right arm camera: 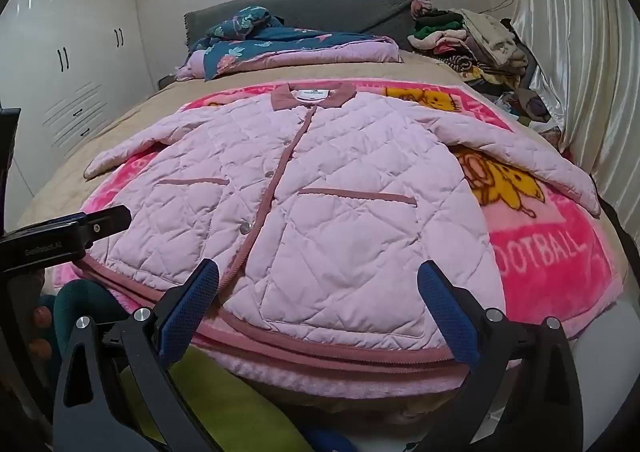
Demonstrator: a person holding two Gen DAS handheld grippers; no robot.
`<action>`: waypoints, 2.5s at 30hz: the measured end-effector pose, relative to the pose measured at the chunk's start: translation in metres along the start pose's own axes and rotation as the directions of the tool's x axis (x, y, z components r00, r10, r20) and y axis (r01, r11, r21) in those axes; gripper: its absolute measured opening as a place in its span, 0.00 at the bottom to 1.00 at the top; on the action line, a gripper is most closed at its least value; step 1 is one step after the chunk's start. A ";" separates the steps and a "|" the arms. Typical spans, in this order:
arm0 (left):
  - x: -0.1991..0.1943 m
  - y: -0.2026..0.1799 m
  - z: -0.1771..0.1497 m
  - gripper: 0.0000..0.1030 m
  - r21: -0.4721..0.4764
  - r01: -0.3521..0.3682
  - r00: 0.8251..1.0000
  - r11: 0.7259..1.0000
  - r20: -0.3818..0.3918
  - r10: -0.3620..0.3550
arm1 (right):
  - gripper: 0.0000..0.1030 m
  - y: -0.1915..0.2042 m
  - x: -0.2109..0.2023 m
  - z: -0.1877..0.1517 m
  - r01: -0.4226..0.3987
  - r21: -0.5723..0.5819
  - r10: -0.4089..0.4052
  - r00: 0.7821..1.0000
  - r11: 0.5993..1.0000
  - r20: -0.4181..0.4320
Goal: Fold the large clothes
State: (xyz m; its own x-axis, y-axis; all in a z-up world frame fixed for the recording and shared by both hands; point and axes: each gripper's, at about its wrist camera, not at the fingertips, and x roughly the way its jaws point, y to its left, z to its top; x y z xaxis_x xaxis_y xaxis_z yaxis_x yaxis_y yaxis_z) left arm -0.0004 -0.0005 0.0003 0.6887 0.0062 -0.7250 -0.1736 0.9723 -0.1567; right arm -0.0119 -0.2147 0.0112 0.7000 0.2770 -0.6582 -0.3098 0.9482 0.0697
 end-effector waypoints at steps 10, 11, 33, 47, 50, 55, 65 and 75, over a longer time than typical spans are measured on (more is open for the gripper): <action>0.000 0.000 0.000 0.92 -0.003 0.001 1.000 1.000 -0.005 -0.001 | 0.96 0.001 -0.003 0.001 -0.013 0.003 0.013 1.000 1.000 -0.006; 0.000 0.000 0.000 0.92 -0.003 0.003 1.000 1.000 -0.005 -0.003 | 0.96 -0.001 0.000 -0.001 -0.011 0.007 0.011 1.000 1.000 -0.006; 0.000 0.000 0.000 0.92 -0.002 0.002 1.000 1.000 -0.001 -0.002 | 0.96 -0.001 0.000 -0.001 -0.020 0.009 0.020 1.000 1.000 -0.009; 0.000 -0.001 0.000 0.92 0.001 0.003 1.000 1.000 -0.002 -0.003 | 0.96 -0.001 0.000 0.000 -0.020 0.010 0.020 1.000 1.000 -0.010; 0.000 -0.001 0.000 0.92 0.001 0.002 1.000 1.000 -0.001 -0.002 | 0.96 0.000 0.000 0.000 -0.020 0.009 0.020 1.000 1.000 -0.009; 0.000 -0.001 -0.001 0.92 0.002 0.002 1.000 1.000 -0.001 -0.002 | 0.96 0.000 0.000 0.000 -0.022 0.008 0.022 1.000 1.000 -0.008; -0.004 -0.007 0.005 0.92 0.003 0.005 1.000 1.000 -0.001 -0.005 | 0.96 -0.001 0.000 0.001 -0.023 0.010 0.023 1.000 1.000 -0.009; -0.005 -0.015 0.006 0.92 -0.004 0.019 1.000 1.000 -0.001 -0.019 | 0.96 -0.007 0.004 0.009 -0.035 0.016 0.035 0.999 0.999 -0.004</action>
State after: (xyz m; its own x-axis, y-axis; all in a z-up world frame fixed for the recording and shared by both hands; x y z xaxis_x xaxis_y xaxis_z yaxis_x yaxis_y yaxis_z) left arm 0.0028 -0.0141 0.0104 0.6913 -0.0126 -0.7224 -0.1635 0.9712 -0.1734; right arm -0.0013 -0.2190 0.0152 0.6861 0.3096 -0.6584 -0.3237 0.9403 0.1049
